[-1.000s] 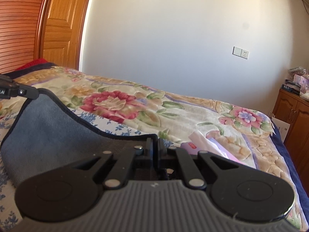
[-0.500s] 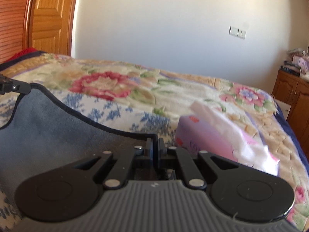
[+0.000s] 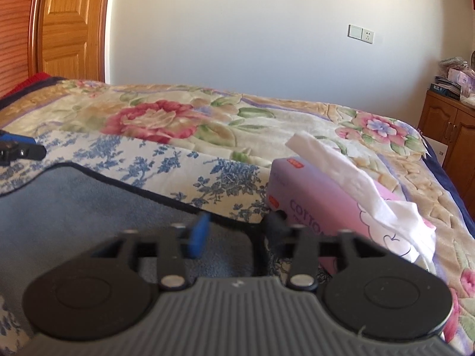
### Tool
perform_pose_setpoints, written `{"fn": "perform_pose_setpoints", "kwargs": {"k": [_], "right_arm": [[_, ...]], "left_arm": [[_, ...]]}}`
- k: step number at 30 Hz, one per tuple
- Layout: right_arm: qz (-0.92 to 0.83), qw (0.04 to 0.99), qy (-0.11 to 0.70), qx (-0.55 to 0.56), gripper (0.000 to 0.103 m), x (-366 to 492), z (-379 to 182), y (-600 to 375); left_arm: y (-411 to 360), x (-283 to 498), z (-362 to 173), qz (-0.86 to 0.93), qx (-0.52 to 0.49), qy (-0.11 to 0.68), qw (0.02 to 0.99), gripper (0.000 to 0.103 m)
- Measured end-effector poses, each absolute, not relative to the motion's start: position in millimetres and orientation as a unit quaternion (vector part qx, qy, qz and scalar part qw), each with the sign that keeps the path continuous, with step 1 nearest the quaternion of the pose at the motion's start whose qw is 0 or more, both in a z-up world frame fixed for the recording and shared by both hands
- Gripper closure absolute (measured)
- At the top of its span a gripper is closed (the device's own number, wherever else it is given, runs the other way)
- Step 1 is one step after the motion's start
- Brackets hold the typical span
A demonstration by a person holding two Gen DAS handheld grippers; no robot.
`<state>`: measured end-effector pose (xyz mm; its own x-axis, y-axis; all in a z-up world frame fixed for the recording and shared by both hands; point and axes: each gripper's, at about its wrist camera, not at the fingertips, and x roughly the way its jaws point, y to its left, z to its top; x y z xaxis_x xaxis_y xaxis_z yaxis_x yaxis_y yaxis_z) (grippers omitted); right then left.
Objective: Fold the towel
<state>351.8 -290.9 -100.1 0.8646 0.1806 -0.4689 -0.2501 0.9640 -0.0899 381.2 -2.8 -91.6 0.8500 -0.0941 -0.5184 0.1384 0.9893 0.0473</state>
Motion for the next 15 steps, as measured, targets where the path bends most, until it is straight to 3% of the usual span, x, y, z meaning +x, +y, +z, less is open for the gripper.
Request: {"fn": "perform_pose_setpoints", "kwargs": {"k": [8,10,15], "right_arm": [[0.127,0.959,0.238,-0.086,0.053,334,-76,-284],[0.128,0.959,0.239,-0.087,0.053,327,-68,-283],[0.126,0.959,0.242,-0.076,0.053,306,-53,-286]], "left_arm": [[-3,360,-71,-0.061,0.037,0.262,0.962,0.034],[-4,353,-64,-0.064,0.034,0.262,0.962,0.022],[-9,332,-45,-0.069,0.027,0.248,0.966,0.015]]}}
